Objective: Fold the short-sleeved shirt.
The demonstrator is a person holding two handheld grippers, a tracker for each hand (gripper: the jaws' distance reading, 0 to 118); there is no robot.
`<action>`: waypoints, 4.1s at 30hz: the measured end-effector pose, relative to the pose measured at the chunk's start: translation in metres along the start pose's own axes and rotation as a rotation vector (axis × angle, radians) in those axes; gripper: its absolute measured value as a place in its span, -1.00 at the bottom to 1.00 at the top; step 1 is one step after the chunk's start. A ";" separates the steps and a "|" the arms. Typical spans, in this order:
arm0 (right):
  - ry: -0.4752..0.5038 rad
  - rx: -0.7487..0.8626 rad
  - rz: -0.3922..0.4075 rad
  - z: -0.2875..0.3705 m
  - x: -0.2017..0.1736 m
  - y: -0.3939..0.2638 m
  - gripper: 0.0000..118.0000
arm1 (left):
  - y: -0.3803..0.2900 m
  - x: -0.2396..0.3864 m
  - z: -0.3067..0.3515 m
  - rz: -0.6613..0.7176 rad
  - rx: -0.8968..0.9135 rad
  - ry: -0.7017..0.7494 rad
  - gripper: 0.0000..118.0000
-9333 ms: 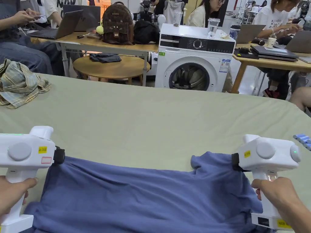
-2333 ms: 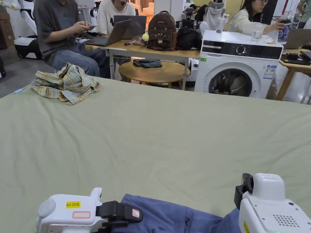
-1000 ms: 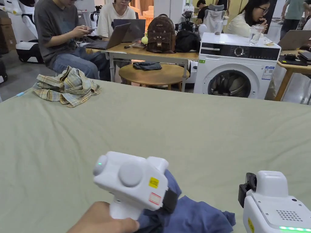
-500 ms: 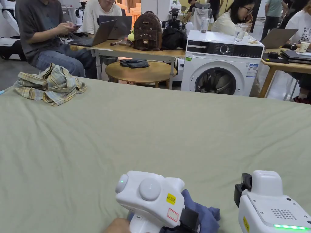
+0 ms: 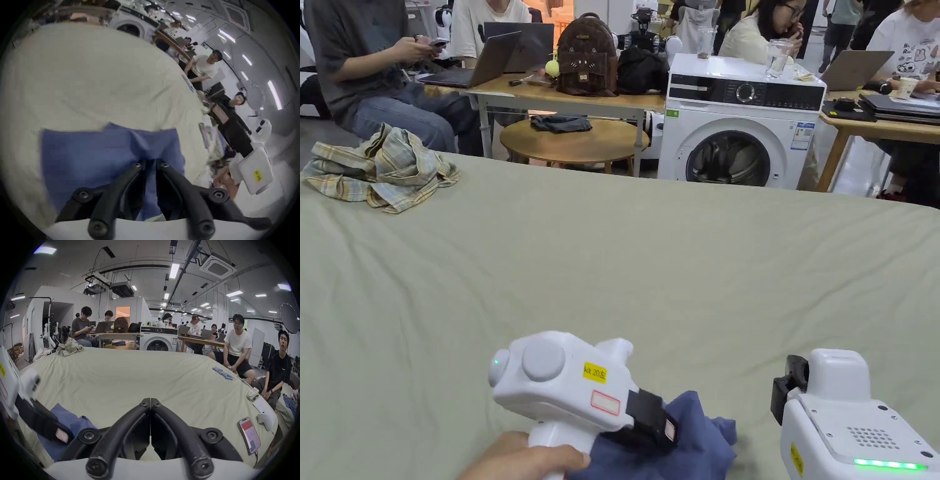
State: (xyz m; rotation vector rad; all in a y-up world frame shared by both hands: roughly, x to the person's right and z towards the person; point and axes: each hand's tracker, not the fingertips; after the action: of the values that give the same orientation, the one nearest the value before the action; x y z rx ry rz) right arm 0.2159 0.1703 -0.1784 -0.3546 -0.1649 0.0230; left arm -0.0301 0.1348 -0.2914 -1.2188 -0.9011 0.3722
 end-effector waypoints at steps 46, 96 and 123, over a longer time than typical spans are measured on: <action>0.056 0.082 -0.041 0.021 -0.028 0.028 -1.00 | -0.069 -0.005 0.116 -0.391 1.100 0.735 -1.00; 0.164 -0.414 0.043 -0.016 -0.061 -0.067 -1.00 | -0.037 -0.128 0.015 0.243 0.142 -0.276 -0.60; 0.409 0.071 0.080 -0.012 -0.199 0.058 -1.00 | -0.073 -0.245 0.351 0.447 0.380 0.181 -0.60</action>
State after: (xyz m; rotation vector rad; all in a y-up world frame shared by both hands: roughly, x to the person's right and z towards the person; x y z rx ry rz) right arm 0.0216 0.2103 -0.2413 -0.2884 0.2545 0.0348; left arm -0.4626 0.1687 -0.2973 -1.0701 -0.3708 0.7426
